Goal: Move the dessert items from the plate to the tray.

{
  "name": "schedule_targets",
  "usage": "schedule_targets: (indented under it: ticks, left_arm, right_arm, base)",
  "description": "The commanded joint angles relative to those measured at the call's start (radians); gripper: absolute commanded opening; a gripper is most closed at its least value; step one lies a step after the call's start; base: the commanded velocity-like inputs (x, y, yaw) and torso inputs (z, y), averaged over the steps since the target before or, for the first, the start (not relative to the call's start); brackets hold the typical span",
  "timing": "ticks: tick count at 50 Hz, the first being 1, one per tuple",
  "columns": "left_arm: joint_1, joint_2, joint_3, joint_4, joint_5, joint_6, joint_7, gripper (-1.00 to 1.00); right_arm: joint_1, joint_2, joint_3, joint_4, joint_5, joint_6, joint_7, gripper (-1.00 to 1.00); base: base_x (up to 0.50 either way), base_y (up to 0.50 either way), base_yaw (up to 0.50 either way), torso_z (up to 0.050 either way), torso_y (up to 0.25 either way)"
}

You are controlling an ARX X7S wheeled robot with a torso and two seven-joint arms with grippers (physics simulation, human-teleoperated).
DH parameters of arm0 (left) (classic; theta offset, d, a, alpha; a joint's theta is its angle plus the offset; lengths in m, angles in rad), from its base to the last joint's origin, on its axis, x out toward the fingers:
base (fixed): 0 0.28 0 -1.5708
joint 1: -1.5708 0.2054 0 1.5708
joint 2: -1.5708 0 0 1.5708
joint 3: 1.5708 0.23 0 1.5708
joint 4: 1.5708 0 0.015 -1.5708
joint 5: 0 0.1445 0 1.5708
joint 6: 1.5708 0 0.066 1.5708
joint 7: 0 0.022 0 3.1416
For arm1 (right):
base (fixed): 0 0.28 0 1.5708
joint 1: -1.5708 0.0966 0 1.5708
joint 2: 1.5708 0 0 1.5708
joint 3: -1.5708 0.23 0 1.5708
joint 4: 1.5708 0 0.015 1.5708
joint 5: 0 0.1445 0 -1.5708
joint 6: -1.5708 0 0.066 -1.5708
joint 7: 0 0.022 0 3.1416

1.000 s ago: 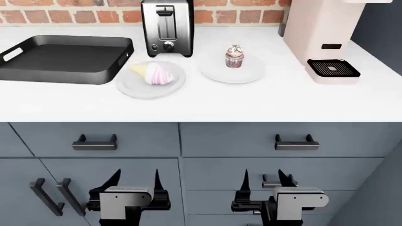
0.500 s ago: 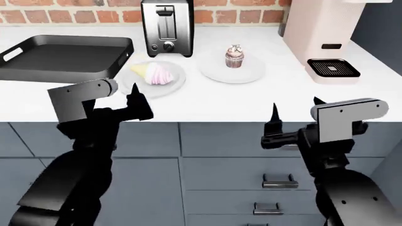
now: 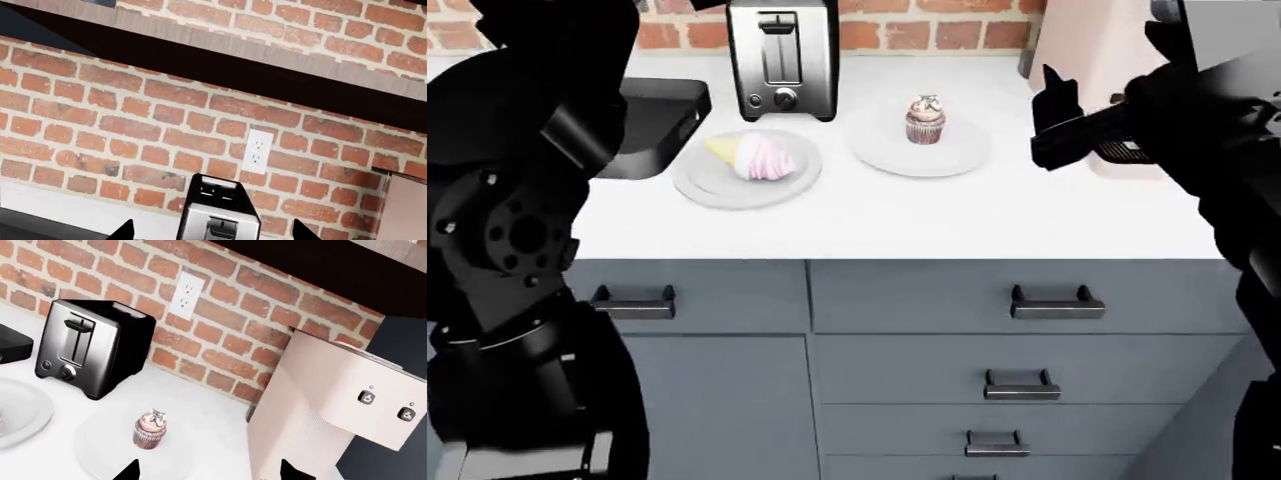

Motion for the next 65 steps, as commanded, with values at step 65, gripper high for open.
schedule_targets:
  ticks: [65]
  left_arm:
    - [-0.145, -0.454, 0.318, -0.012, -0.248, -0.012, 0.842, 1.00]
  right_arm:
    - [0.486, 0.252, -0.313, 0.110, 0.640, 0.192, 0.074, 1.00]
  base:
    - [0.34, 0.09, 0.00, 0.000, 0.000]
